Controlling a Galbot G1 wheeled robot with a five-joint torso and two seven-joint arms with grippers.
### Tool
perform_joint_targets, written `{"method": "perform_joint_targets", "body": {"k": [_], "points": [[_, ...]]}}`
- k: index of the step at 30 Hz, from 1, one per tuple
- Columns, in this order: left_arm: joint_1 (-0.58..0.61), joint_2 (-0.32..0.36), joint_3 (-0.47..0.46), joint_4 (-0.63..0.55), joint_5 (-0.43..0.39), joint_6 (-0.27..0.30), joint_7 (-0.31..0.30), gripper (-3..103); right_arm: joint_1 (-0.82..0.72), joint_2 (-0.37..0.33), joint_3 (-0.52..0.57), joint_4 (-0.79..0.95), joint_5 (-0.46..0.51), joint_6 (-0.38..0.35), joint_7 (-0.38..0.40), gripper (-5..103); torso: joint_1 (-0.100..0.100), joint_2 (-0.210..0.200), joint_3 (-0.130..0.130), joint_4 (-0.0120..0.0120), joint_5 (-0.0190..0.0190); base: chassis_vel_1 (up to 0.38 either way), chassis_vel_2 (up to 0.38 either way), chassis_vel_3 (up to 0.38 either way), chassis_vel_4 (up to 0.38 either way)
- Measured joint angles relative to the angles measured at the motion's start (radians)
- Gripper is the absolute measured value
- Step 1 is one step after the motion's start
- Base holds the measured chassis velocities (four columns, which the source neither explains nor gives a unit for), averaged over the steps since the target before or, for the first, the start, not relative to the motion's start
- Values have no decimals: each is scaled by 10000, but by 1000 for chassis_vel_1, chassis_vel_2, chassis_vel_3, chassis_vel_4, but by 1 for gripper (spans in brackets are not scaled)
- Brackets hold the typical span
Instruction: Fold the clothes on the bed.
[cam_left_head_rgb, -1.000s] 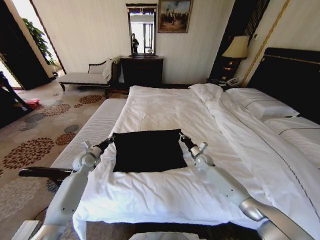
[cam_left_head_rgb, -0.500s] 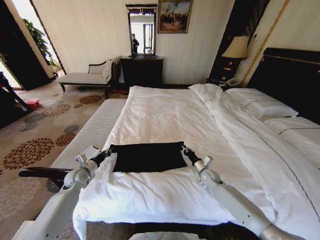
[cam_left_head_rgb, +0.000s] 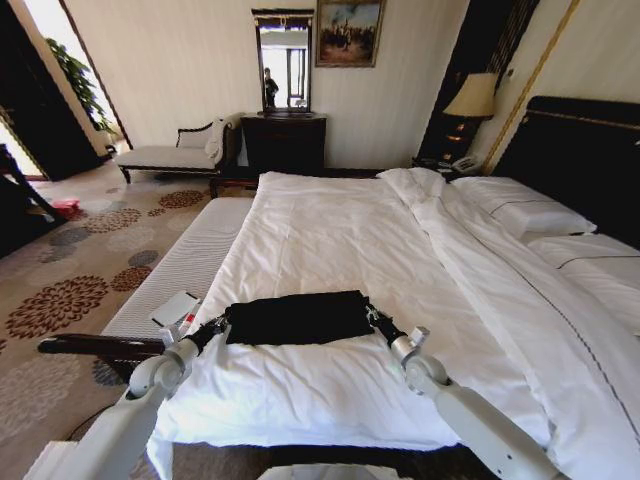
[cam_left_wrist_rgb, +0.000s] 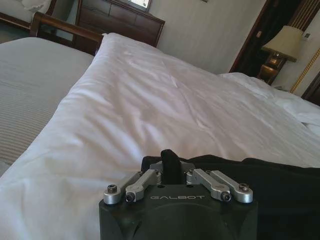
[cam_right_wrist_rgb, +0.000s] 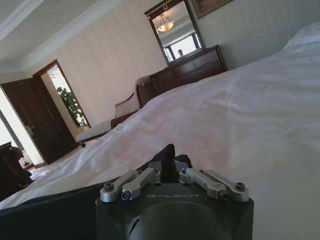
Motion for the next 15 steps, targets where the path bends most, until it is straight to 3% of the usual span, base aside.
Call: {"method": "perform_joint_targets", "body": {"k": [2,3,5,6,8,10,11,12,14,15], "points": [[245,118,-279,-663,-154,6,-154,27,-177,-224,197,609,64,-4,187,19,0,0,0,0,0,0,0,0,0],[513,246,-650,-1366,-385,25,-250,38,-366,-514,452,1302,170,-41,542,25,0,1,-1,2,2,0,0,0,0],[604,286,-810,-1614,-489,33,-285,38,-409,-597,533,1509,201,-73,690,30,-1,1,-1,1,0,0,0,0,0],[716,345,-1107,-2016,-698,47,-351,43,-472,-754,704,1913,278,-149,998,30,-1,1,-1,1,0,0,0,0,0],[673,391,-1743,-2751,-1390,268,-611,54,-398,-1020,1041,2601,476,-459,1803,41,-3,2,-2,2,1,0,0,0,0],[328,369,-1942,-3047,-1908,603,-895,59,-101,-1092,1109,2836,673,-808,2433,51,-3,2,-2,3,0,0,0,0,0],[328,369,-1942,-3047,-1908,603,-895,59,-101,-1092,1109,2836,673,-808,2433,51,-3,2,-2,3,0,0,0,0,0],[110,344,-1938,-3096,-2060,866,-1039,65,101,-1095,1088,2858,802,-1037,2681,51,-2,2,-3,3,2,0,0,0,0],[-586,222,-1481,-2902,-1890,2063,-1712,76,594,-1034,834,2667,1037,-1746,3044,62,-1,1,-1,2,1,0,0,0,0],[-586,222,-1481,-2902,-1890,2063,-1712,76,594,-1034,834,2667,1037,-1746,3044,62,-1,1,-1,2,1,0,0,0,0]]}}
